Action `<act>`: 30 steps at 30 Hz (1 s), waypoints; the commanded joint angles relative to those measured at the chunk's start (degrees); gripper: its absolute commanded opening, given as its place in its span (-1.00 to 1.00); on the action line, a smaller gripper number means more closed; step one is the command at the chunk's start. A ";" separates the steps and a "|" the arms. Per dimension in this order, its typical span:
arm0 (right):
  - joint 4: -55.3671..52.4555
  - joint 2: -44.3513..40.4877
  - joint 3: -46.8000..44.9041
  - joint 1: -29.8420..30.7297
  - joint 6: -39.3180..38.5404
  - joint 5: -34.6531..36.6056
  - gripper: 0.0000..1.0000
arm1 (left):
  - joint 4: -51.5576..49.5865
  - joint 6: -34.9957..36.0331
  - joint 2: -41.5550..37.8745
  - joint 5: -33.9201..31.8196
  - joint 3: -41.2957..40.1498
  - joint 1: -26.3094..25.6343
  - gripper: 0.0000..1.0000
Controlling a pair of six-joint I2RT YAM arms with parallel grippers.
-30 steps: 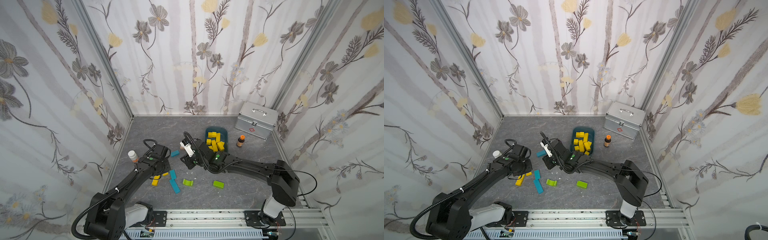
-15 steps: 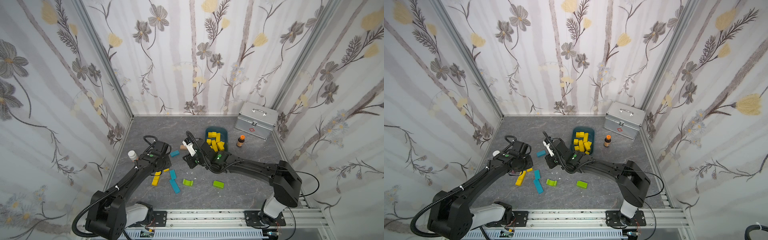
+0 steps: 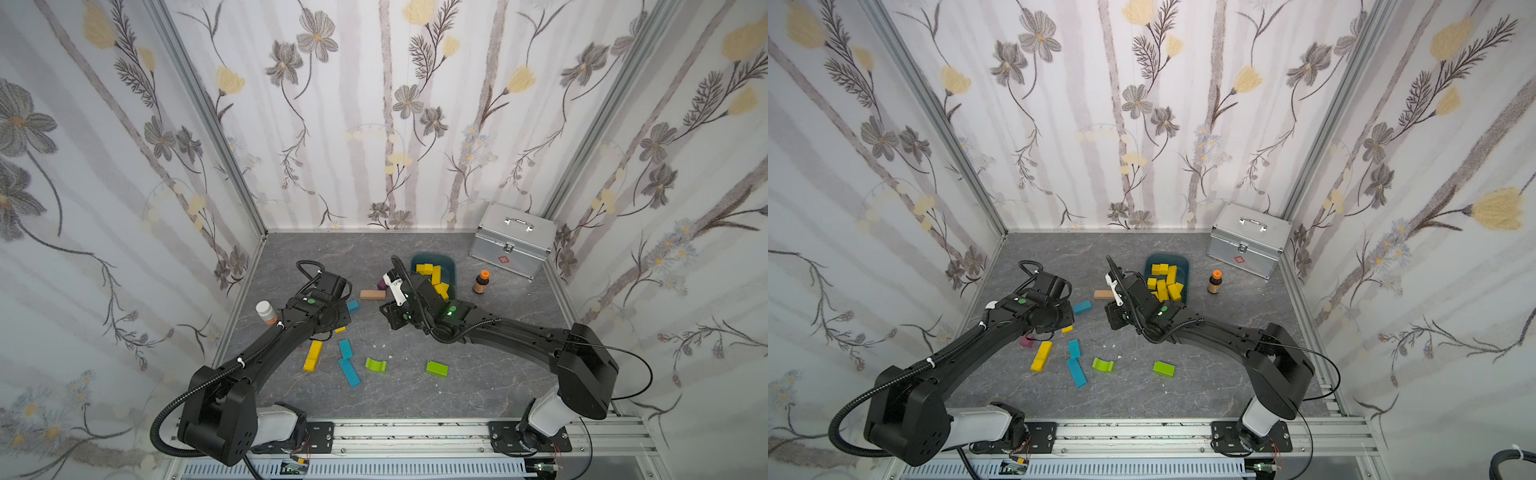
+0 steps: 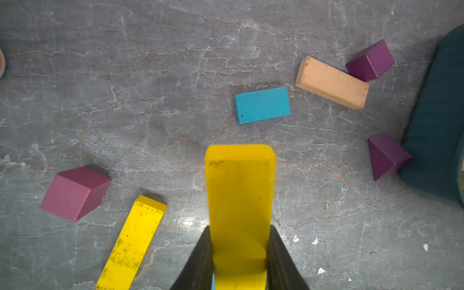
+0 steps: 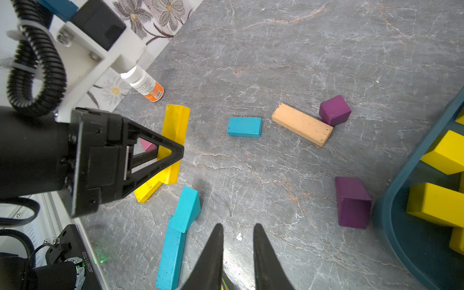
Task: Pick out the yellow building blocks
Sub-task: Place the building block in the storage box.
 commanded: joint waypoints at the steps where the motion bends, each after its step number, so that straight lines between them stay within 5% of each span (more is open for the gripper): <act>1: 2.38 -1.50 -1.59 -0.77 1.74 1.19 -0.52 | 1.38 -1.43 2.20 -1.32 2.13 -1.26 -1.00; 19: 2.03 -15.72 -15.27 -7.69 5.35 6.03 -0.52 | 2.36 -1.47 24.48 0.21 21.65 -12.02 -1.00; 30: 1.82 -16.68 -16.63 -11.52 5.02 5.01 -0.52 | 0.17 0.52 33.80 1.61 33.56 -14.81 -1.00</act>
